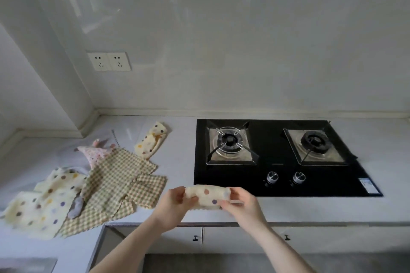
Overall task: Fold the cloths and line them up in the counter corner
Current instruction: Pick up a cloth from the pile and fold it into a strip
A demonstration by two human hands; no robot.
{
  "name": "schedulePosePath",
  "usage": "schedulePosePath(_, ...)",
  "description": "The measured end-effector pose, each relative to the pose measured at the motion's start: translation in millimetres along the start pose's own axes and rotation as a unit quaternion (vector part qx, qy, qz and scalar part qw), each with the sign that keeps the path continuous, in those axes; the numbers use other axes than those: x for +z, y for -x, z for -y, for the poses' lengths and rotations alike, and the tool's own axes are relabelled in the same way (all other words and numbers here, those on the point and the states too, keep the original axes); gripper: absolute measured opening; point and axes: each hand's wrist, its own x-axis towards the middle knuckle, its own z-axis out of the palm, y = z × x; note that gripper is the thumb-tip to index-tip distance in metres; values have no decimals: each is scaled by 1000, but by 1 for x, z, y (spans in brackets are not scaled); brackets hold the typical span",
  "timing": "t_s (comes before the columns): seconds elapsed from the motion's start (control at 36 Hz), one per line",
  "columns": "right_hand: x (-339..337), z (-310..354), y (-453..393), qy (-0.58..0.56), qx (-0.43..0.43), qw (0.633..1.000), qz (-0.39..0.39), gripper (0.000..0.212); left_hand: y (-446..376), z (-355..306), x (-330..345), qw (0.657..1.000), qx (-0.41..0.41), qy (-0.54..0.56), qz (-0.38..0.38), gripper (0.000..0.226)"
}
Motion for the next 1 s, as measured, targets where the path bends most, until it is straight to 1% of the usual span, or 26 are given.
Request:
schedulePosePath(0.06, -16, 24, 19, -18, 24, 999, 23, 38, 11, -20, -4, 1000, 14, 7, 10, 31)
schedulePosePath(0.11, -29, 43, 34, -31, 36, 999, 25, 34, 18, -42, -5, 999, 27, 18, 30, 26)
schedulePosePath(0.17, -41, 55, 45, -29, 35, 999, 2, 32, 19, -62, -5, 997, 45, 31, 50, 32)
schedulePosePath(0.25, -61, 65, 61, -26, 36, 998, -40, 25, 15, -88, -1, 993, 65, 33, 95, 25)
schedulePosePath(0.28, -68, 66, 66, -29, 38, 997, -57, 25, 15, -97, 1, 991, 71, 31, 107, 27)
schedulePosePath(0.36, -90, 68, 83, -39, 47, 993, -101, 27, 11, -127, 15, 987, 90, 5, 136, 38)
schedulePosePath(0.5, -139, 59, 103, -47, 59, 987, -144, 24, 3, -181, 52, 972, 145, -51, 180, 34)
schedulePosePath(0.61, -185, 47, 115, -61, 77, 978, -185, 20, -10, -220, 92, 954, 188, -115, 204, 34)
schedulePosePath(0.72, -238, 26, 120, -63, 84, 970, -220, 22, -17, -263, 143, 944, 203, -152, 210, 24)
schedulePosePath(0.81, -286, 8, 124, -55, 91, 969, -224, 23, -21, -296, 189, 944, 200, -148, 216, 24)
schedulePosePath(0.92, -360, -17, 134, -39, 97, 968, -229, 23, -26, -338, 258, 948, 188, -134, 219, 30)
schedulePosePath(1.0, -414, -33, 142, -40, 106, 966, -230, 17, -28, -364, 307, 951, 178, -140, 212, 37)
